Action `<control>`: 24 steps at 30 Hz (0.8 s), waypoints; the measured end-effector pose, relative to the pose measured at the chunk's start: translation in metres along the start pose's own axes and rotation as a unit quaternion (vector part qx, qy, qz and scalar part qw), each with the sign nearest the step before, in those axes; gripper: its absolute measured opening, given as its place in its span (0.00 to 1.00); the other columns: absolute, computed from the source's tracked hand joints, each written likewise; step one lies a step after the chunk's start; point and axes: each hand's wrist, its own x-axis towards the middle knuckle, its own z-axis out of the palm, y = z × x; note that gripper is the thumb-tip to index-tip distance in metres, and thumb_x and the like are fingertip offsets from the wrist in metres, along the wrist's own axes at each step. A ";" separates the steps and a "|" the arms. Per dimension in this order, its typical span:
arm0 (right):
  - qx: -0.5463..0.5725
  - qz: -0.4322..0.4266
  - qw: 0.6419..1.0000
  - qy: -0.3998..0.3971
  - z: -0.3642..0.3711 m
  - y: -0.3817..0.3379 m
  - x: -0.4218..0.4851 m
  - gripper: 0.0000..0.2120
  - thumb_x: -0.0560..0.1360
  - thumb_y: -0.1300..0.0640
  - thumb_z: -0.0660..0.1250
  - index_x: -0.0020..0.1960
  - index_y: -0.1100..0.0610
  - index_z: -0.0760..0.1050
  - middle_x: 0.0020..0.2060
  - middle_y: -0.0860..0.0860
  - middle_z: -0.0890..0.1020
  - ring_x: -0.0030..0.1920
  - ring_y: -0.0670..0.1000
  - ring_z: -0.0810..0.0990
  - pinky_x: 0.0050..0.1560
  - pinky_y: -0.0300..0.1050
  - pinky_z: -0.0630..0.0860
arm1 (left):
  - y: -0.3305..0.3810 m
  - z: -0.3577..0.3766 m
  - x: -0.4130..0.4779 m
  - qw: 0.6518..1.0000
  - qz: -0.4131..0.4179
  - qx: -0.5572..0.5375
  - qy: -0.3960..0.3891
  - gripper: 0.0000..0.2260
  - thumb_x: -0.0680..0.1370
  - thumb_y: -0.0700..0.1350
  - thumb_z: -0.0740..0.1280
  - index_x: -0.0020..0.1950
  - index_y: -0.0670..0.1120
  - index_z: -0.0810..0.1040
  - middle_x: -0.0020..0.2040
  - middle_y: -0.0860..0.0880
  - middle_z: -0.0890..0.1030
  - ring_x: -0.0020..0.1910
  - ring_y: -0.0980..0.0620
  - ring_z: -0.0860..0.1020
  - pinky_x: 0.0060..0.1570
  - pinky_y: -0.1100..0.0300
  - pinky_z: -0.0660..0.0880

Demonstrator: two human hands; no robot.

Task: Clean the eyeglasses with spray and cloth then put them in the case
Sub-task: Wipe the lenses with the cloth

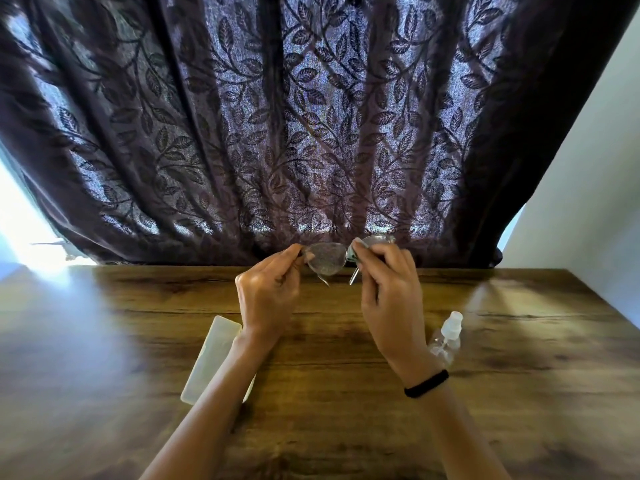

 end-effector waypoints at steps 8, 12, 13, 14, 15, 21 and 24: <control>-0.016 0.017 0.999 0.037 -0.007 0.024 -0.005 0.15 0.72 0.70 0.67 0.58 0.64 0.77 0.44 0.56 0.78 0.44 0.48 0.70 0.48 0.33 0.67 | 0.000 -0.004 0.003 1.000 -0.009 -0.012 0.020 0.08 0.72 0.37 0.69 0.48 0.35 0.82 0.42 0.42 0.84 0.40 0.50 0.83 0.40 0.63 0.78; 0.006 0.043 0.997 0.061 -0.007 0.026 -0.007 0.15 0.73 0.69 0.66 0.59 0.64 0.76 0.44 0.56 0.78 0.43 0.52 0.73 0.48 0.34 0.68 | 0.004 -0.002 0.003 0.999 -0.009 -0.025 0.020 0.08 0.71 0.35 0.70 0.49 0.34 0.81 0.43 0.41 0.84 0.40 0.50 0.83 0.40 0.62 0.79; 0.010 0.047 0.997 0.067 -0.006 0.025 -0.008 0.15 0.73 0.69 0.66 0.59 0.64 0.76 0.44 0.56 0.78 0.44 0.51 0.73 0.49 0.34 0.69 | 0.004 -0.002 0.003 0.999 -0.006 -0.025 0.020 0.09 0.71 0.35 0.70 0.49 0.34 0.81 0.43 0.41 0.84 0.40 0.50 0.83 0.40 0.63 0.79; 0.011 0.047 0.996 0.071 -0.005 0.023 -0.010 0.15 0.73 0.69 0.66 0.60 0.64 0.76 0.44 0.56 0.77 0.44 0.50 0.72 0.50 0.32 0.69 | 0.004 -0.001 0.003 1.000 -0.005 -0.024 0.019 0.09 0.71 0.35 0.70 0.49 0.34 0.81 0.43 0.41 0.84 0.40 0.49 0.83 0.40 0.62 0.79; 0.009 0.040 0.997 0.071 -0.004 0.020 -0.011 0.15 0.73 0.69 0.66 0.60 0.64 0.76 0.44 0.56 0.77 0.45 0.49 0.71 0.50 0.31 0.68 | 0.004 -0.001 0.003 1.000 -0.004 -0.023 0.017 0.09 0.71 0.34 0.70 0.49 0.34 0.81 0.43 0.41 0.84 0.41 0.49 0.83 0.40 0.62 0.79; -0.008 -0.027 0.999 0.041 0.005 0.006 -0.010 0.15 0.74 0.67 0.65 0.60 0.64 0.76 0.46 0.55 0.78 0.46 0.49 0.70 0.50 0.35 0.70 | 0.004 0.001 0.002 1.000 0.009 -0.023 0.017 0.09 0.71 0.34 0.69 0.50 0.34 0.81 0.45 0.45 0.82 0.42 0.53 0.81 0.45 0.69 0.76; -0.015 -0.022 0.999 0.046 0.003 0.007 -0.005 0.14 0.74 0.66 0.64 0.60 0.63 0.76 0.46 0.55 0.79 0.47 0.49 0.70 0.49 0.35 0.70 | 0.004 0.000 0.003 0.999 0.005 -0.026 0.023 0.09 0.71 0.35 0.70 0.50 0.34 0.81 0.46 0.48 0.81 0.42 0.54 0.81 0.46 0.71 0.76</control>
